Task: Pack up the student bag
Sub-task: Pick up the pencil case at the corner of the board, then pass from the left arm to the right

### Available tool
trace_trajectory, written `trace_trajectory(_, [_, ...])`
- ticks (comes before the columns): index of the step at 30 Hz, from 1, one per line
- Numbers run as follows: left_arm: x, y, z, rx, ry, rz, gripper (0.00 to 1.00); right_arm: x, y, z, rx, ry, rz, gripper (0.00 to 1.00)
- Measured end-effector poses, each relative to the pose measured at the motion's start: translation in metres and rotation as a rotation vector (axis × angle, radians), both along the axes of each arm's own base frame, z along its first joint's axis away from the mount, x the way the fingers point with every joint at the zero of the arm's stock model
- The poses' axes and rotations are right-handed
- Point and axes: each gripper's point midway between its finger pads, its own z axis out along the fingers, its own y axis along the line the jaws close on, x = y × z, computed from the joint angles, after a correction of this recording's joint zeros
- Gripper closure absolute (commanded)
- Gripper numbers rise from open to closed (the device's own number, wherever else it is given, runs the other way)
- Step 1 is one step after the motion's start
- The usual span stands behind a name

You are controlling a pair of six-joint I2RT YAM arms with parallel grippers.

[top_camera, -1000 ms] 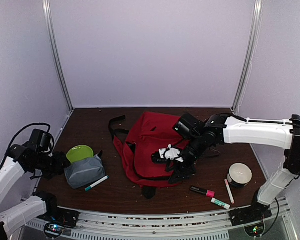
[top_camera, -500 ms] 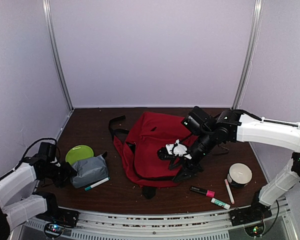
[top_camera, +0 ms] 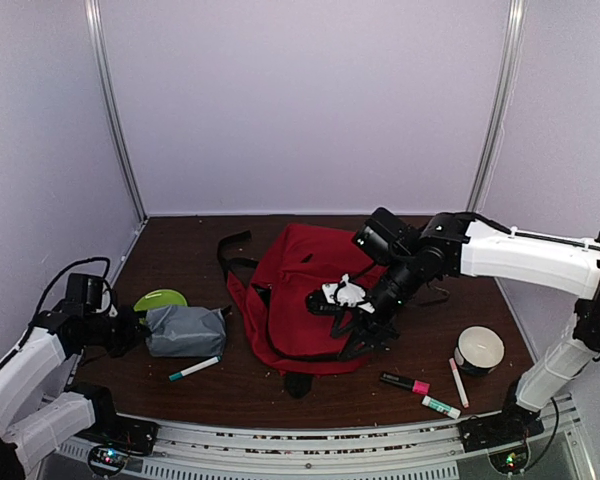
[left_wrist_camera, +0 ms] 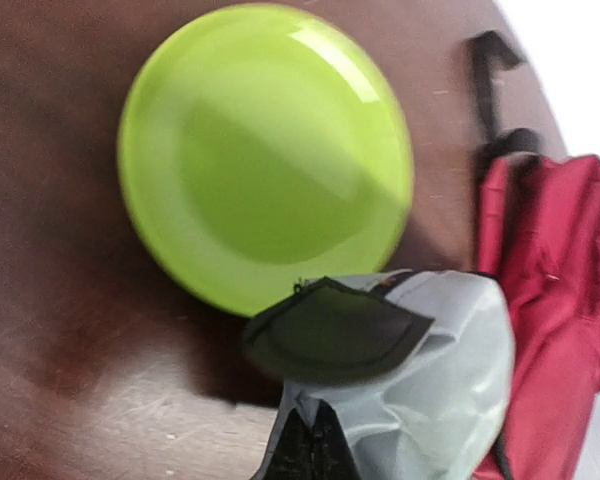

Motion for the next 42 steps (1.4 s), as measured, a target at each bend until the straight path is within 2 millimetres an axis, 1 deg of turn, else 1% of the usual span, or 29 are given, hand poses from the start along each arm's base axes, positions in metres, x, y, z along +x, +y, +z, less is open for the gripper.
trace_trajectory(2, [0.005,-0.005,0.02,-0.009,-0.068,-0.038,1.0,0.002,0.003,0.009,0.012,-0.008,0.0,0.38])
trace_trajectory(5, [0.011,-0.015,0.051,-0.018,-0.168,-0.112,1.0,0.01,0.009,0.027,0.045,-0.026,-0.015,0.21])
trace_trajectory(6, [0.013,-0.018,0.062,-0.019,-0.198,-0.138,1.0,0.013,0.012,0.035,0.061,-0.03,-0.025,0.17])
trace_trajectory(8, [0.015,-0.028,0.079,-0.022,-0.247,-0.207,1.0,0.023,0.016,0.05,0.098,-0.043,-0.056,0.13])
trace_trajectory(10, [0.015,-0.042,0.098,-0.029,-0.293,-0.292,1.0,0.037,0.022,0.067,0.14,-0.057,-0.096,0.1])
trace_trajectory(12, [0.014,-0.063,0.12,-0.039,-0.342,-0.408,1.0,0.052,0.029,0.082,0.179,-0.068,-0.132,0.01])
trace_trajectory(15, [0.009,-0.093,0.144,-0.045,-0.393,-0.561,1.0,0.074,0.046,0.104,0.239,-0.073,-0.178,0.0])
trace_trajectory(18, [0.001,-0.121,0.163,-0.058,-0.434,-0.696,1.0,0.089,0.063,0.116,0.293,-0.06,-0.205,0.0])
trace_trajectory(20, [-0.005,-0.138,0.176,-0.065,-0.461,-0.778,1.0,0.092,0.072,0.118,0.313,-0.039,-0.208,0.0])
trace_trajectory(24, [-0.019,-0.165,0.19,-0.092,-0.491,-0.918,1.0,0.098,0.093,0.122,0.345,-0.016,-0.187,0.0])
trace_trajectory(27, [-0.033,-0.186,0.204,-0.123,-0.516,-1.028,1.0,0.095,0.103,0.119,0.358,0.005,-0.158,0.0])
trace_trajectory(29, [-0.042,-0.197,0.215,-0.15,-0.541,-1.086,1.0,0.089,0.108,0.117,0.362,0.027,-0.128,0.01])
trace_trajectory(32, [-0.052,-0.207,0.235,-0.206,-0.589,-1.148,1.0,0.07,0.114,0.113,0.367,0.073,-0.059,0.04])
trace_trajectory(36, [-0.058,-0.218,0.255,-0.256,-0.624,-1.206,1.0,0.044,0.121,0.114,0.384,0.12,0.027,0.09])
trace_trajectory(37, [-0.058,-0.221,0.259,-0.268,-0.633,-1.221,1.0,0.039,0.123,0.115,0.387,0.127,0.044,0.12])
trace_trajectory(39, [-0.06,-0.228,0.265,-0.292,-0.633,-1.251,1.0,0.032,0.125,0.116,0.392,0.136,0.062,0.24])
trace_trajectory(41, [-0.062,-0.234,0.266,-0.311,-0.625,-1.279,1.0,0.029,0.127,0.117,0.392,0.149,0.062,0.39])
trace_trajectory(42, [-0.062,-0.237,0.267,-0.319,-0.621,-1.29,1.0,0.029,0.128,0.116,0.39,0.158,0.059,0.49])
